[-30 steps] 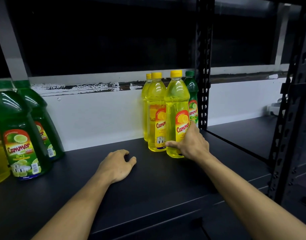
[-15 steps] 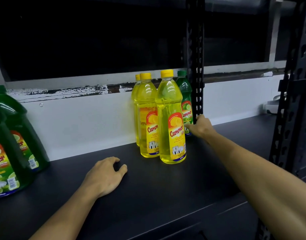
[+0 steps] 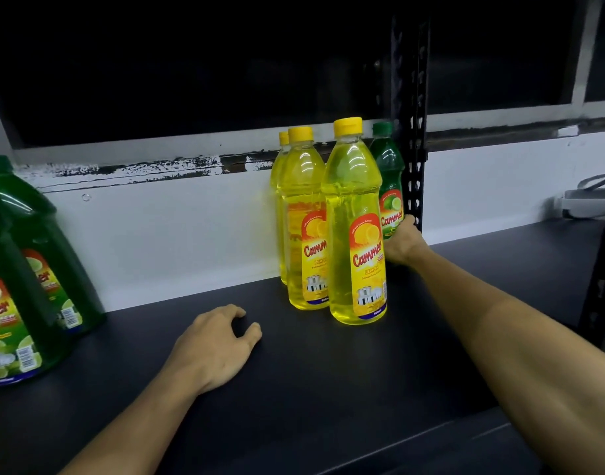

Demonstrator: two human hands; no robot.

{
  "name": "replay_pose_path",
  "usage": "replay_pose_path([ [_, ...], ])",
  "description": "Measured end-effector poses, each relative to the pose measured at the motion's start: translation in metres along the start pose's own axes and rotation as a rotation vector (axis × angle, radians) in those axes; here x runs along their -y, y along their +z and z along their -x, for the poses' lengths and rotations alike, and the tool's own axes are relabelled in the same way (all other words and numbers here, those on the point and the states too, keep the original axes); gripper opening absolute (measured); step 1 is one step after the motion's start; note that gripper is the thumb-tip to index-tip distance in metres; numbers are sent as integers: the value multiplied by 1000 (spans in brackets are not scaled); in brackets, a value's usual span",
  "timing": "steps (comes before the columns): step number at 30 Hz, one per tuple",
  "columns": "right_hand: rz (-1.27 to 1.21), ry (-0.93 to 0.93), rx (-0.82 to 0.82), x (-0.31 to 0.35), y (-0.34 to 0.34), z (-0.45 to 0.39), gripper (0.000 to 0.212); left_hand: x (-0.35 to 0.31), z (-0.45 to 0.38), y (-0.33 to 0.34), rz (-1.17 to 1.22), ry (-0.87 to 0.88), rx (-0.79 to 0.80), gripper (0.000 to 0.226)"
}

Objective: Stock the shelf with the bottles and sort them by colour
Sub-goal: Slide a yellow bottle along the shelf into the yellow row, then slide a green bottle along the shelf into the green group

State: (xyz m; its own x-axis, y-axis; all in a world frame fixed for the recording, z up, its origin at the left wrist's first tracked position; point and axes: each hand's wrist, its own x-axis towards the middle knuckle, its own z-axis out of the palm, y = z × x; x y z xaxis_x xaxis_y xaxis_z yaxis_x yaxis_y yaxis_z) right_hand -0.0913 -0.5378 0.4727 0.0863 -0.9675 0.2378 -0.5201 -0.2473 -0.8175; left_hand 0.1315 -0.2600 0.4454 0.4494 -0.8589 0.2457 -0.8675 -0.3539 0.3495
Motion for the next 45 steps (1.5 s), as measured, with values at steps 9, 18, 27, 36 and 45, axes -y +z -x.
replay_pose_path([
  [9,-9,13,-20,-16,-31,52,87,-5,5,-5,-39,-14,49,51],
  [18,-41,19,-36,-21,-62,133,85,-12,20,-13,-287,57,-4,42],
  [27,-185,-22,128,10,-65,225,84,4,50,-35,-359,156,86,42],
  [36,-65,-123,184,69,0,280,89,71,103,-70,-170,24,64,45],
  [45,-236,-184,543,120,71,312,106,136,134,-104,-188,-152,8,48],
])
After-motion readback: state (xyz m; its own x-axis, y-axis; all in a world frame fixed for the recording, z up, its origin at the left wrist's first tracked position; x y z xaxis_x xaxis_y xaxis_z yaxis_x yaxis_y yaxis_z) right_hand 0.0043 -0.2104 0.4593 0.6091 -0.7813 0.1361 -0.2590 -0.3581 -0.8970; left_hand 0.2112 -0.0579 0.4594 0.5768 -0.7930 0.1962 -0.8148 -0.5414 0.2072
